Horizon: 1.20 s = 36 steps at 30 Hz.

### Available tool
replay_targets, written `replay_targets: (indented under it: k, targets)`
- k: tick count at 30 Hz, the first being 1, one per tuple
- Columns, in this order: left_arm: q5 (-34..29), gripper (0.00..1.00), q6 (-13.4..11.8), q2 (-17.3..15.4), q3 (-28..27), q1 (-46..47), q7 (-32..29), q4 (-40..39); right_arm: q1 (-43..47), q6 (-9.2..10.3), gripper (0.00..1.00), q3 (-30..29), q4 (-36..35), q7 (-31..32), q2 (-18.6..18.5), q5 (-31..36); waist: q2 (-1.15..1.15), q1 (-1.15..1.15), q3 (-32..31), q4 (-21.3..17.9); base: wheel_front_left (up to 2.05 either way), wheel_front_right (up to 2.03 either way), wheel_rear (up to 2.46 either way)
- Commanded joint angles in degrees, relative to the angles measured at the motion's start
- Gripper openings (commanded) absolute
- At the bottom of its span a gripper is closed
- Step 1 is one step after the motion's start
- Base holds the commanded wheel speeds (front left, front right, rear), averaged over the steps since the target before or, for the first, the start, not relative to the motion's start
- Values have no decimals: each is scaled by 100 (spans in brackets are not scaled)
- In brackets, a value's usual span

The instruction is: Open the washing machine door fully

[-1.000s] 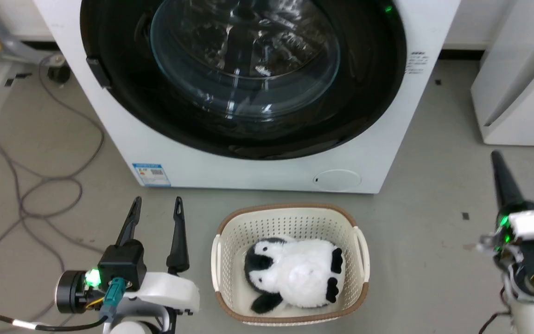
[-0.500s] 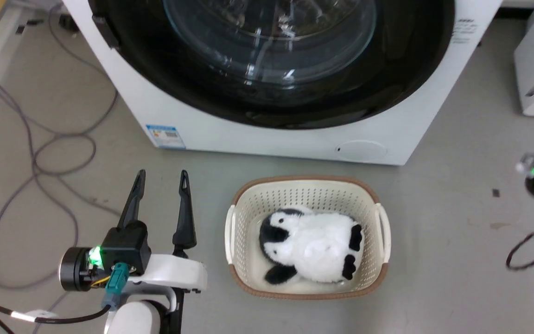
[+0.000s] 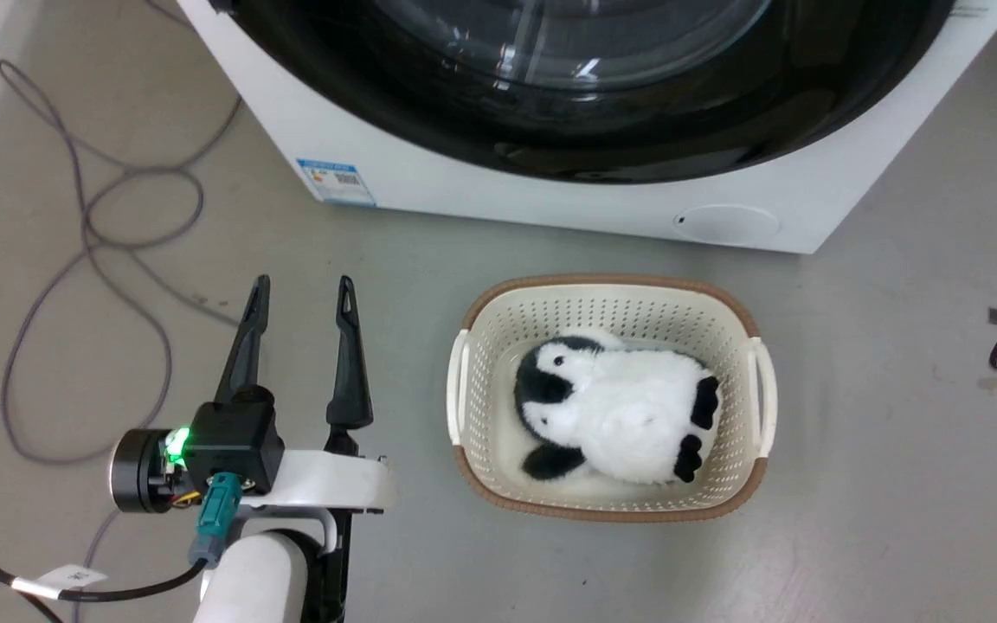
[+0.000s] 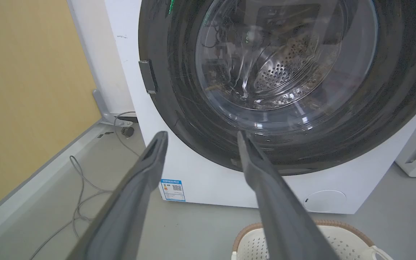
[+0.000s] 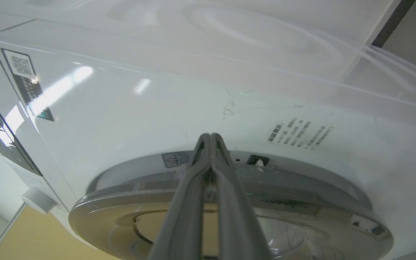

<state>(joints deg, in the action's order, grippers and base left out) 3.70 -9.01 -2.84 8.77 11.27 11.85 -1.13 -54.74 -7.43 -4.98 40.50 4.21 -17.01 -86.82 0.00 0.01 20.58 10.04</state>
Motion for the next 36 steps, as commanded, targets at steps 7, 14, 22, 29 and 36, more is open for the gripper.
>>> replay_targets:
  k: [7,14,22,29,36]
  targets:
    - [62,100,-114,-4,43,221,140,-49,-650,-5,0,270,422,340,-121,-420,0,-1,272,173,0,0,0]
    - [80,100,-180,-4,101,305,224,-56,-948,-5,0,385,782,515,-162,-770,0,-1,422,240,0,0,0]
    - [101,100,-236,-4,168,438,315,-44,-1361,-6,0,651,1013,1083,-184,-1155,0,-1,609,288,0,0,0]
    - [93,100,-230,-4,143,350,315,8,-1019,-6,0,883,795,1702,-173,-1013,0,-1,427,207,0,0,0]
    - [81,100,-201,-4,121,316,315,48,-678,-6,0,1226,558,2130,-84,-758,0,-1,254,100,0,0,0]
